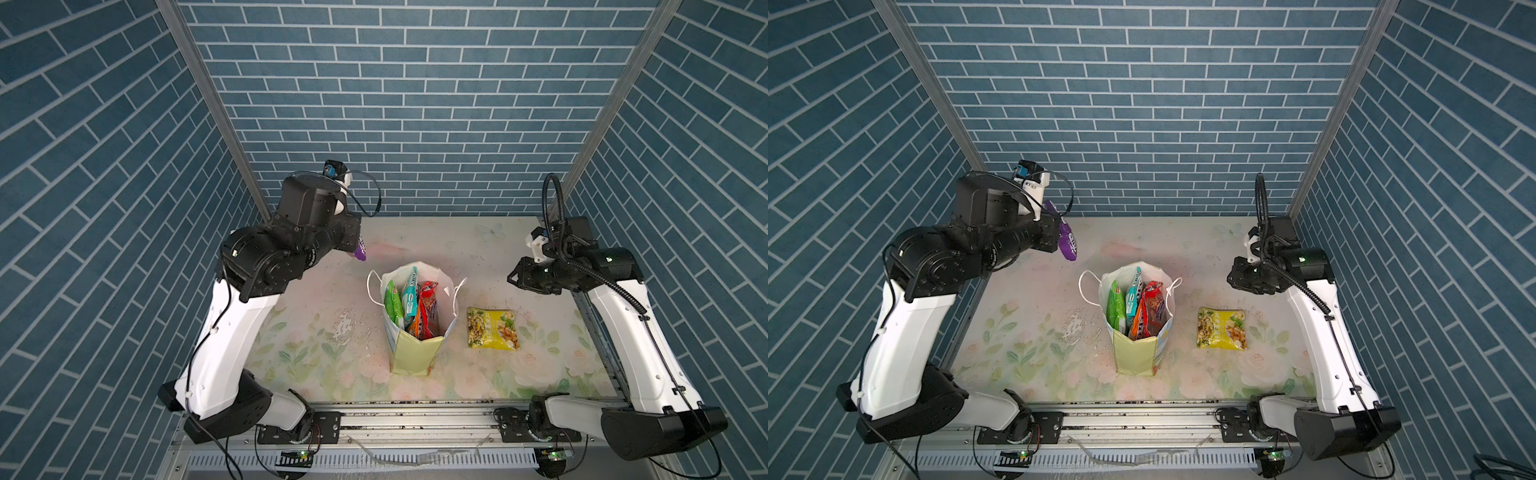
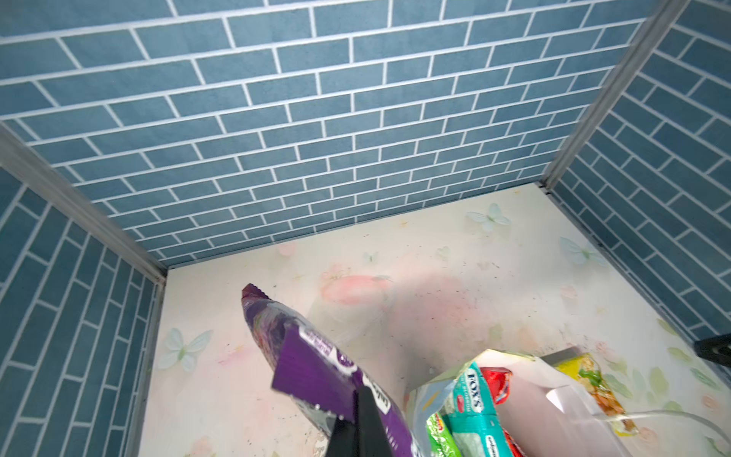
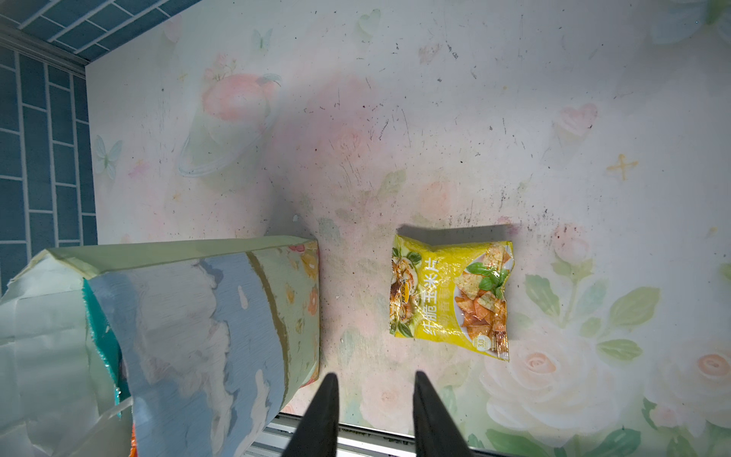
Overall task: Take the snacks out of the paper bag
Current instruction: Pick up the snack from the paper bag, then place the snack at the middle-left of the table.
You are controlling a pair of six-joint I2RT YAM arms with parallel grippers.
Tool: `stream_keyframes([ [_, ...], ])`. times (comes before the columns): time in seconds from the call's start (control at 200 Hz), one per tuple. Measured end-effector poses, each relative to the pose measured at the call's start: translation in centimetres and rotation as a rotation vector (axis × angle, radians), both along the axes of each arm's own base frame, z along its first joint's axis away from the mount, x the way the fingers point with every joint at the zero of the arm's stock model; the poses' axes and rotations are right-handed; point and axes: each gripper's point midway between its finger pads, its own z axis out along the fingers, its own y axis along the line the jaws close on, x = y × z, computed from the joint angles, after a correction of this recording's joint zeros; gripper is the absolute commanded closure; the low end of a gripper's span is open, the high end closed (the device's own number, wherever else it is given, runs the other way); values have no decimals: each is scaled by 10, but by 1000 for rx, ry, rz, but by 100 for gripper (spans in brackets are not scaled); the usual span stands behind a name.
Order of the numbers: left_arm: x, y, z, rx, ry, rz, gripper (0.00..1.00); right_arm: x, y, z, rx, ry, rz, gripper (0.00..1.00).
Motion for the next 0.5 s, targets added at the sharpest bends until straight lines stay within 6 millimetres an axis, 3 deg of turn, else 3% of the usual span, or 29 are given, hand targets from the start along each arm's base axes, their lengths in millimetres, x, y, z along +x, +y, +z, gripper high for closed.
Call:
stream_keyframes([
  [0.165,-4,20,-32,43,69,52,100,0,0,1,1,-3,0,67],
  [0.5,-25,41,-137,154,323,119,100,1,1,-1,-1,7,1,67],
])
